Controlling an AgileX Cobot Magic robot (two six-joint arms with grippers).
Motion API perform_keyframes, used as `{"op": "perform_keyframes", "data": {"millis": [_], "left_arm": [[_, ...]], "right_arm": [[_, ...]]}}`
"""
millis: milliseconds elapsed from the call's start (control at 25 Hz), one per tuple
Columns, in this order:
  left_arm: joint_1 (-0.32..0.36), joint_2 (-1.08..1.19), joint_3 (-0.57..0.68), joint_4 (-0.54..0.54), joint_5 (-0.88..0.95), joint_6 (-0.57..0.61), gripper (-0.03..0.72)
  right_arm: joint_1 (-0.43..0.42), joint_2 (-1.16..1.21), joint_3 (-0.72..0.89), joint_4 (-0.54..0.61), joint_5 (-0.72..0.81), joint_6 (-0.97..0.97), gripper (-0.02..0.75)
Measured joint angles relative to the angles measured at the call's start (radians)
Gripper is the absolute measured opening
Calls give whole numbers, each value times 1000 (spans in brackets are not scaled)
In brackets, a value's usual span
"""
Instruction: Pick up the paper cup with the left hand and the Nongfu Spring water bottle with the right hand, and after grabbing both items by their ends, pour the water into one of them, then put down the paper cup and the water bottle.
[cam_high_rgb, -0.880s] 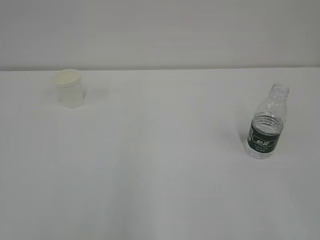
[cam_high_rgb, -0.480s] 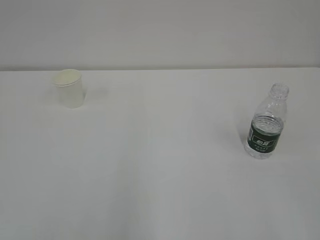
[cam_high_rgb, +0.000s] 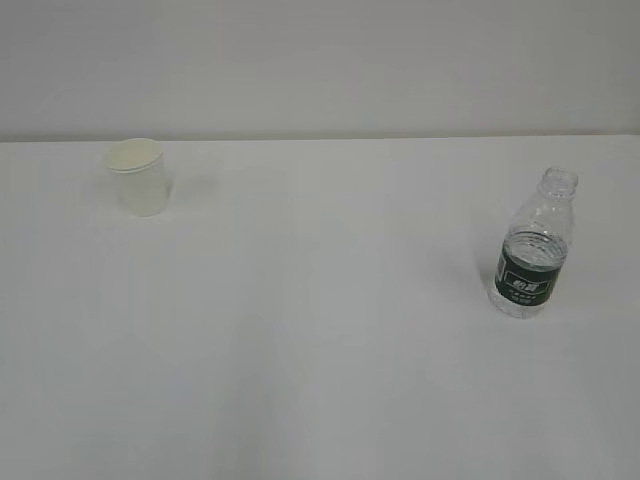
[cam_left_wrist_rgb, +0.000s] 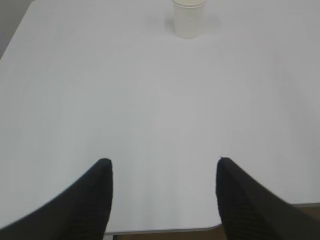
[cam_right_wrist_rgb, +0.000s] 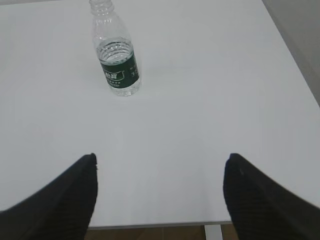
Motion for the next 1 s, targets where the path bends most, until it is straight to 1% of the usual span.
{"op": "perform_keyframes", "data": {"millis": [520,640,760,880,1000], "left_arm": [[0,0,0,0,0,0,460],[0,0,0,0,0,0,449],[0,0,0,0,-2,0,422],[0,0,-11,0,-54,0,409],[0,4,-28,0,-201,0,405]], "right_arm": [[0,0,0,0,0,0,587],[0,0,0,0,0,0,587],[0,0,0,0,-3,0,587],[0,0,-12,2,-41,0,587],[0,0,-26,4,-113,0,587]]}}
